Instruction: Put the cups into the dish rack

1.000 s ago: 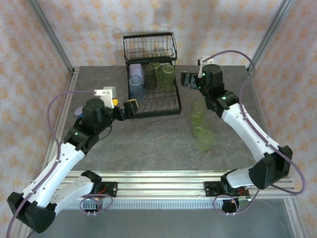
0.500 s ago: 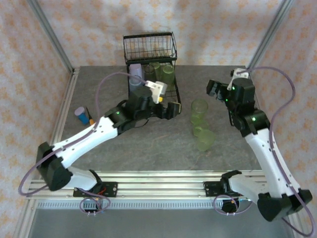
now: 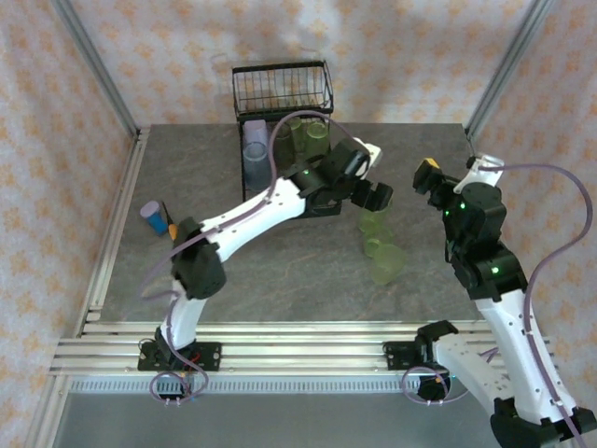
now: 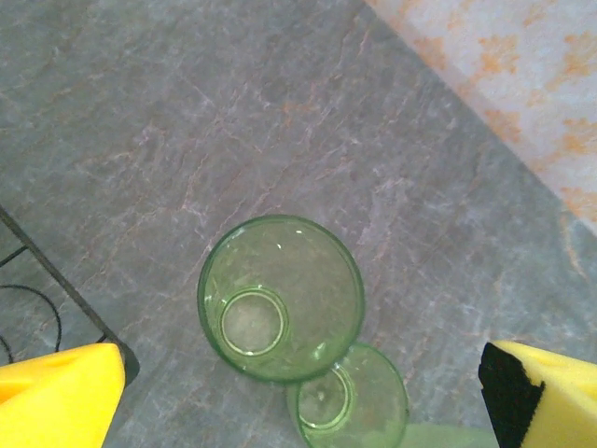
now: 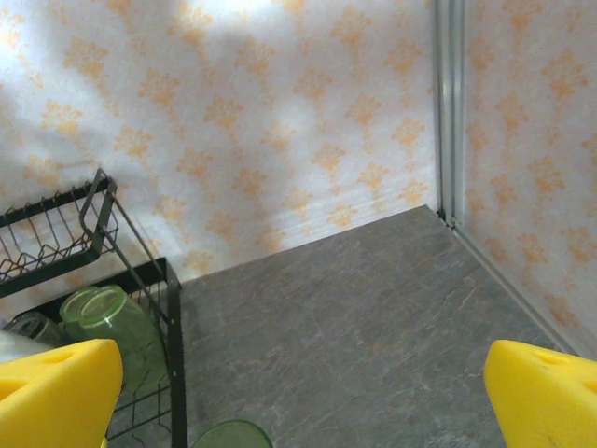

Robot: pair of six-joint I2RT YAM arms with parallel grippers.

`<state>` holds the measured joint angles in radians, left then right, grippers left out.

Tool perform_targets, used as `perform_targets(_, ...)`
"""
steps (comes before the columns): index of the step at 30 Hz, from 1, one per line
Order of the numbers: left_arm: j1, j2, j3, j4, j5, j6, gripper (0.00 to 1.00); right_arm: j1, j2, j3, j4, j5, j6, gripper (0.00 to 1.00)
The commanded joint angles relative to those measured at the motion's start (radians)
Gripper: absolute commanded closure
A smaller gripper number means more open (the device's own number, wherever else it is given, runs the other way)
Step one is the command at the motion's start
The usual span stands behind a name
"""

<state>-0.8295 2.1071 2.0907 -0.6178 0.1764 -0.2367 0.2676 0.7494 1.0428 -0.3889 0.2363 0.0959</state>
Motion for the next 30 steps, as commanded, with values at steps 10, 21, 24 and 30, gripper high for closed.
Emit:
perform_targets(10, -0.003, 0.216, 0.293, -0.257, 0.039, -0.006, 0.01, 0.001, -0.038, -0.023, 0.042, 0.08, -0.059, 0.01)
perform_targets(21, -0.002, 0.265, 0.312, -0.216, 0.054, 0.0, 0.01, 0.001, -0.045, -0.041, 0.061, 0.087, -0.068, 0.01)
perform_targets(24, -0.003, 0.279, 0.314, -0.21, 0.059, 0.004, 0.01, 0.001, -0.045, -0.041, 0.062, 0.089, -0.069, 0.01)
perform_targets(30, -0.003, 0.302, 0.327, -0.194, 0.031, 0.016, 0.0, 0.001, -0.045, -0.041, 0.064, 0.086, -0.07, 0.01)
